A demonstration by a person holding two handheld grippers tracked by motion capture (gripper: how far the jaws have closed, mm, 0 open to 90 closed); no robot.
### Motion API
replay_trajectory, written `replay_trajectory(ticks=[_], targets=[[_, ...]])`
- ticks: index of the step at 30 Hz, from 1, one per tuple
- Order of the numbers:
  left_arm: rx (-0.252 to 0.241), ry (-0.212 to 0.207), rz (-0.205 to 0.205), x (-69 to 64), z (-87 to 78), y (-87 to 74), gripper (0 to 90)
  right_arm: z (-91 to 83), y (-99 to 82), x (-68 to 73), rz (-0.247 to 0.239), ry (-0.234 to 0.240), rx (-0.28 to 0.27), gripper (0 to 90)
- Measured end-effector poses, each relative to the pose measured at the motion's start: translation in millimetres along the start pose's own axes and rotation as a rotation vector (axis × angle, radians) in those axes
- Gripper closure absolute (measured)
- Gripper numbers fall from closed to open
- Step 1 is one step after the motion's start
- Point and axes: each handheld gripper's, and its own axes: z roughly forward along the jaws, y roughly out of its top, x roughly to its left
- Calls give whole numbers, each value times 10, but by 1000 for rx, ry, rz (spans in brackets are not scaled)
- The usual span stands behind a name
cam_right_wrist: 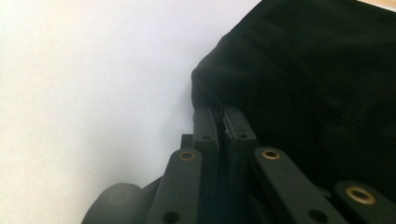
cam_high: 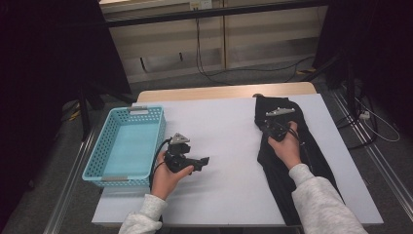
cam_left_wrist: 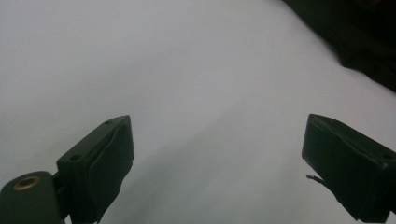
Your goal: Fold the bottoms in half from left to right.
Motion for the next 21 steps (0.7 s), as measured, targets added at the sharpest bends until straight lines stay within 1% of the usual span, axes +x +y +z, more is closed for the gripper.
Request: replay_trajectory(ticks=[3, 4, 5, 6, 8, 10, 12, 14, 15, 16, 18, 19, 20, 21], targets=[[-1, 2, -1, -2, -3, 4, 93, -5, 3, 2, 8, 4, 1, 858], [-2, 1, -9, 2, -7, 7, 93, 0, 0, 3, 2, 33, -8, 860], [-2, 1, -9, 2, -7, 7, 94, 0, 0, 3, 2, 33, -8, 860], [-5, 4, -20, 10, -7, 9, 94, -4, 3, 13, 13, 58, -6, 862], [-6, 8, -26, 21, -14, 10, 95, -3, 10, 57, -9, 68, -7, 863], [-9, 14, -32, 29, -26, 12, 95, 4, 20, 124, -20, 101, -6, 864], [-16, 22, -37, 41, -40, 17, 95, 11, 27, 221, -53, 126, -3, 863], [-21, 25, -45, 53, -55, 22, 95, 9, 41, 339, -80, 166, 4, 863], [-21, 25, -45, 53, -55, 22, 95, 9, 41, 339, -80, 166, 4, 863], [-24, 33, -53, 64, -66, 26, 95, 8, 50, 499, -118, 215, 13, 863], [-25, 42, -58, 75, -77, 28, 95, 9, 53, 634, -142, 249, 20, 863], [-25, 41, -67, 78, -82, 28, 95, 7, 54, 712, -162, 271, 20, 863], [-25, 47, -63, 90, -92, 33, 95, 4, 54, 797, -182, 297, 23, 863], [-25, 47, -63, 90, -92, 33, 95, 4, 54, 797, -182, 297, 23, 863]])
